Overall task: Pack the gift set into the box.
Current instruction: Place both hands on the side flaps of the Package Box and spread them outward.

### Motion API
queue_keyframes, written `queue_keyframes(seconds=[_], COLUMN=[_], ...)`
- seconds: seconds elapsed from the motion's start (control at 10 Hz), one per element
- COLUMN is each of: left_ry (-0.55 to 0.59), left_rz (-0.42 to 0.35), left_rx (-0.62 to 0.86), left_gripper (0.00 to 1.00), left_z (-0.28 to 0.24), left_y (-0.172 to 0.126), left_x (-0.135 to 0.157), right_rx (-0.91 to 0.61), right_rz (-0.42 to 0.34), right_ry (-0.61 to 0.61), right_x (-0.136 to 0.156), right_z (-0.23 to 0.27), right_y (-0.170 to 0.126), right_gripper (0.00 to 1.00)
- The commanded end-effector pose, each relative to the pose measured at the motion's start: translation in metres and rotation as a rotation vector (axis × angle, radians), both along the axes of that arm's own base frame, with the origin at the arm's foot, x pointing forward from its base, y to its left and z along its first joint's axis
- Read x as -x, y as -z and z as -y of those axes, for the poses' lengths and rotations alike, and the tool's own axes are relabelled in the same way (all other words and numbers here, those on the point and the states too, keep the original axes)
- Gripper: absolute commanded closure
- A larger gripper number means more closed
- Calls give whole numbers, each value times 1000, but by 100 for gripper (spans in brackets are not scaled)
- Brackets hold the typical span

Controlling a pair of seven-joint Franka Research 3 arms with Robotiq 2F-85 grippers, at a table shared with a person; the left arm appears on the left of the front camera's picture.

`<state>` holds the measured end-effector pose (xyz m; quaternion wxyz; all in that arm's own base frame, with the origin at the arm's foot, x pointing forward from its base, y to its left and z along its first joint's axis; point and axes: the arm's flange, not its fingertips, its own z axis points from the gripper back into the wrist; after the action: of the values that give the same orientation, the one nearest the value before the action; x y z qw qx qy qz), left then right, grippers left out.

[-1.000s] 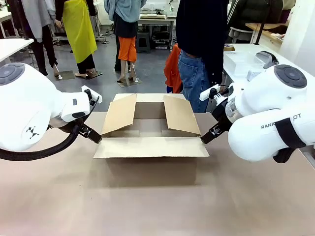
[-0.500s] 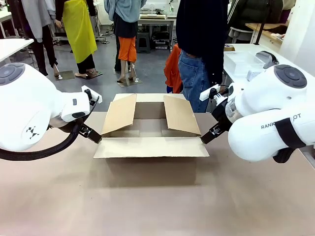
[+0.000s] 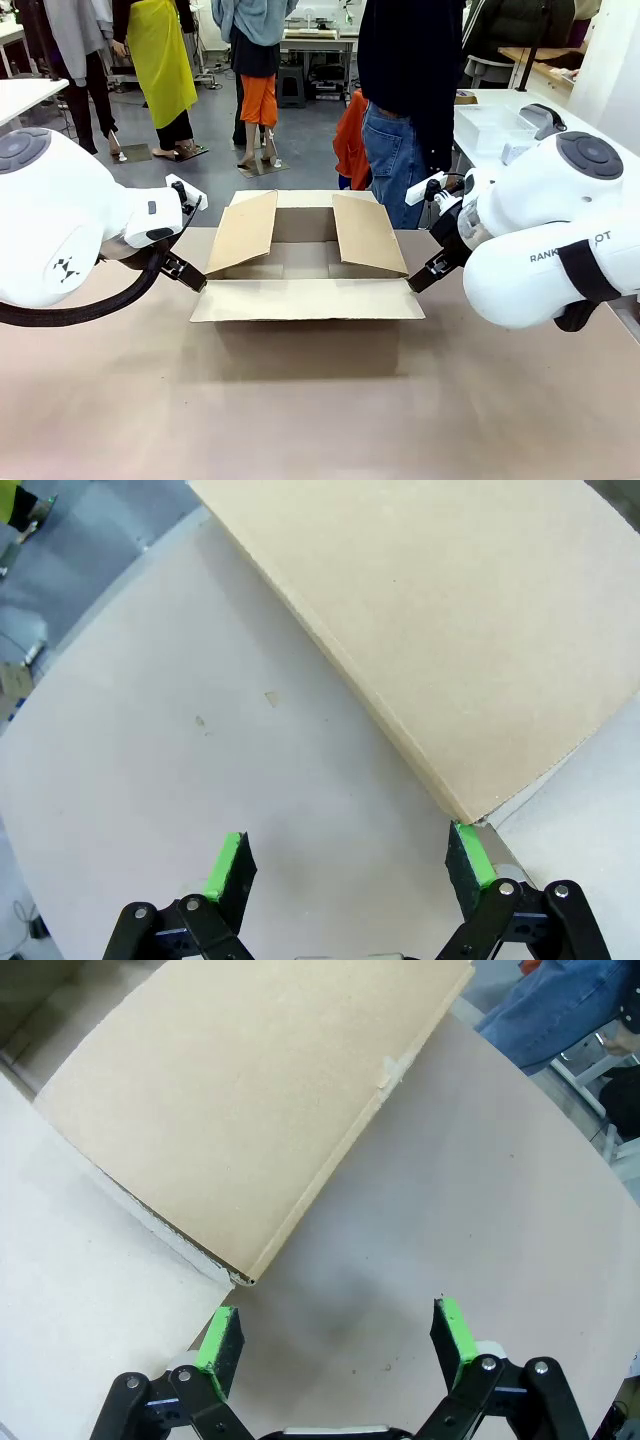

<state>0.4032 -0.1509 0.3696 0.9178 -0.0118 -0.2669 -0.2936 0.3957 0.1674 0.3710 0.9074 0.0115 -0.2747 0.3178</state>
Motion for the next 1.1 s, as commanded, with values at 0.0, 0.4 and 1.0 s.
queue_keyframes(seconds=[0.0,0.4,1.0], left_ry=[1,89,13], left_rz=[2,-122,63], left_rx=[0,-28,627], left_gripper=[0,0,0], left_z=[0,-25,-195], left_y=[0,-24,-70], left_x=[0,28,93], right_rx=[-1,79,-614], right_rz=[0,-109,-119], right_ry=[0,-13,287], right_x=[0,29,90], right_z=[0,16,177], right_y=[0,-13,-81], right_gripper=[0,0,0])
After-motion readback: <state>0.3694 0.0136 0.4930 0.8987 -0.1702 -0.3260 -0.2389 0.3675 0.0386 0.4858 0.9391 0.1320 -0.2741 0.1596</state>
